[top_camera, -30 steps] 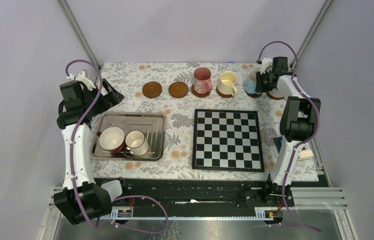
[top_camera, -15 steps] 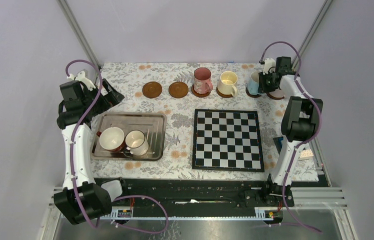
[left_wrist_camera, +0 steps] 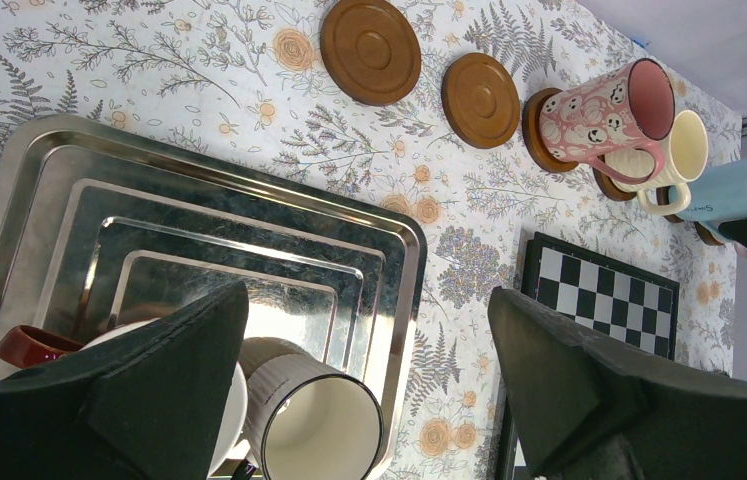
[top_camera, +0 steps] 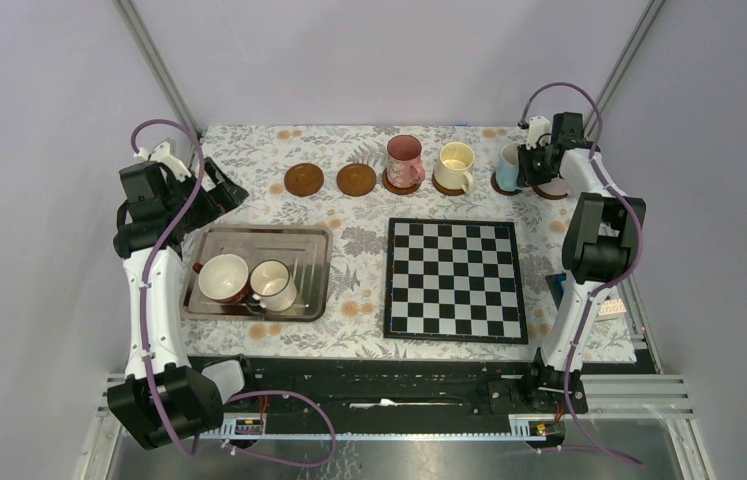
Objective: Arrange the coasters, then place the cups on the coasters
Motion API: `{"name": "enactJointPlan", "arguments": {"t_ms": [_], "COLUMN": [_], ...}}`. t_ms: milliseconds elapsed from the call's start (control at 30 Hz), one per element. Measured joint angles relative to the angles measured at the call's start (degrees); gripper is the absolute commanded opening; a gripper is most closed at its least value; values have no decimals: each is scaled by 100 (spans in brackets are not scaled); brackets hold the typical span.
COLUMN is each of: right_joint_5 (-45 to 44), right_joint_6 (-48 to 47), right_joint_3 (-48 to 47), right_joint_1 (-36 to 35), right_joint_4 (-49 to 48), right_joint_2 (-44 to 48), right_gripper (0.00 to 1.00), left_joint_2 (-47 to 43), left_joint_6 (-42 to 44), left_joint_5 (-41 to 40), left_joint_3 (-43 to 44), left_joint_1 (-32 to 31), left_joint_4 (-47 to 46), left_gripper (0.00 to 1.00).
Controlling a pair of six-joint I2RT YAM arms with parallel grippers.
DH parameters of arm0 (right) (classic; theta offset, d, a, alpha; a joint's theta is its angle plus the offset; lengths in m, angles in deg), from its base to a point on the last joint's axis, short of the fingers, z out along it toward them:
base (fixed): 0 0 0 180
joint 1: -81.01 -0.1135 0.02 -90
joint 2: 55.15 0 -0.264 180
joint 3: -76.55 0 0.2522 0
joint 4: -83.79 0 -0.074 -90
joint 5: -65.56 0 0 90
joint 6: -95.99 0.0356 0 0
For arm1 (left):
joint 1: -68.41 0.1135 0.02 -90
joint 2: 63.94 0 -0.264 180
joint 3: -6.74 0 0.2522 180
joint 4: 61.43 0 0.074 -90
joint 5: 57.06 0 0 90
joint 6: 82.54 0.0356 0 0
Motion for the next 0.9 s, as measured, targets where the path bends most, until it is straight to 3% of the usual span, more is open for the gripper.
{"name": "enactJointPlan", "arguments": {"t_ms": [267, 600, 900], "right_joint_5": [-2, 2, 76], "right_joint_6": [4, 4, 26], "right_joint_3": [-103, -120, -247], "right_joint_1": [28, 37, 50], "right_joint_4": [157, 164, 168], "right_joint_2": [-26, -37, -129], "right_gripper": [15, 18, 32], "left_joint_2": [0, 0, 0], "left_joint_6": [0, 2, 39], "left_joint_5": [0, 0, -2], "left_joint_3": [0, 0, 0], "left_joint_1": [0, 0, 0], "left_joint_4": [0, 0, 0], "left_gripper": [99, 99, 99]}}
